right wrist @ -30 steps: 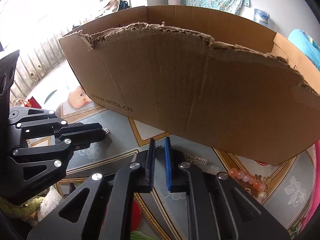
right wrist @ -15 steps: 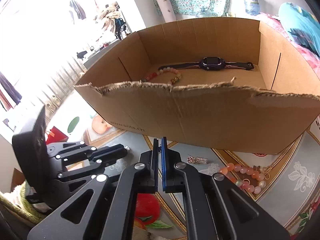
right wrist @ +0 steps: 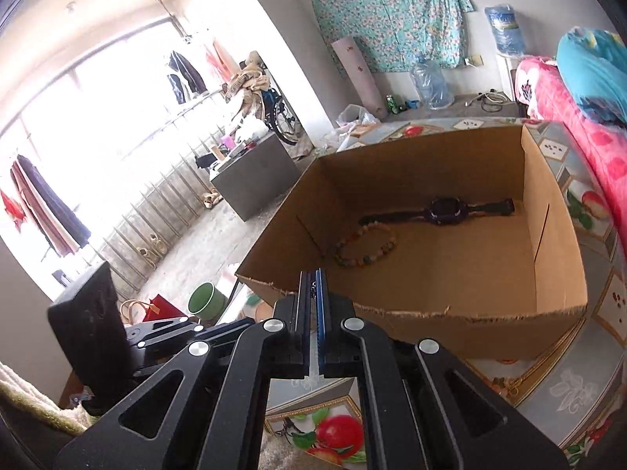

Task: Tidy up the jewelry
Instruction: 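Carry the silver charm over the box with the right tool, then lower the charm into the box and open the right tool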

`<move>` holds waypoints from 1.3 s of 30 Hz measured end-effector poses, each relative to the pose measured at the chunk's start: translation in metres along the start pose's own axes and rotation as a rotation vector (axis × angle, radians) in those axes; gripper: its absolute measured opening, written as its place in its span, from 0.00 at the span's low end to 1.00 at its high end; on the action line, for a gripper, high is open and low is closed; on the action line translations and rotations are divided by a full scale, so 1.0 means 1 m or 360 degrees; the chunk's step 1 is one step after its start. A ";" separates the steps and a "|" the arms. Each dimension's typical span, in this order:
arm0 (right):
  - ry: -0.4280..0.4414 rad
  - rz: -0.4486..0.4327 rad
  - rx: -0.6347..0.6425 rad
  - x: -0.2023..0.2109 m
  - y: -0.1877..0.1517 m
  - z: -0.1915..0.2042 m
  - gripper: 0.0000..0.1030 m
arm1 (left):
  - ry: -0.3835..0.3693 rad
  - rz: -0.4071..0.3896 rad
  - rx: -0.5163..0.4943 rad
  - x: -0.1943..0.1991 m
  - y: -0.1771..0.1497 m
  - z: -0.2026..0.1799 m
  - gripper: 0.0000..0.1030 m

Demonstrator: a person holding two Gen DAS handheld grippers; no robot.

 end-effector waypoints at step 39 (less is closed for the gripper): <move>-0.0115 0.0139 -0.0159 -0.059 0.091 -0.098 0.31 | 0.0060 0.0244 0.0204 -0.135 0.097 0.034 0.24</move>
Point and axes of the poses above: each gripper's, at about its wrist camera, not at the fingertips, and x roughly against the way its jaws point, z to its left, y to its top, the point moved 8 cm from there along -x, roughly the way its jaws point, and after that the axes turned 6 degrees about -x, right-handed, at the moved point
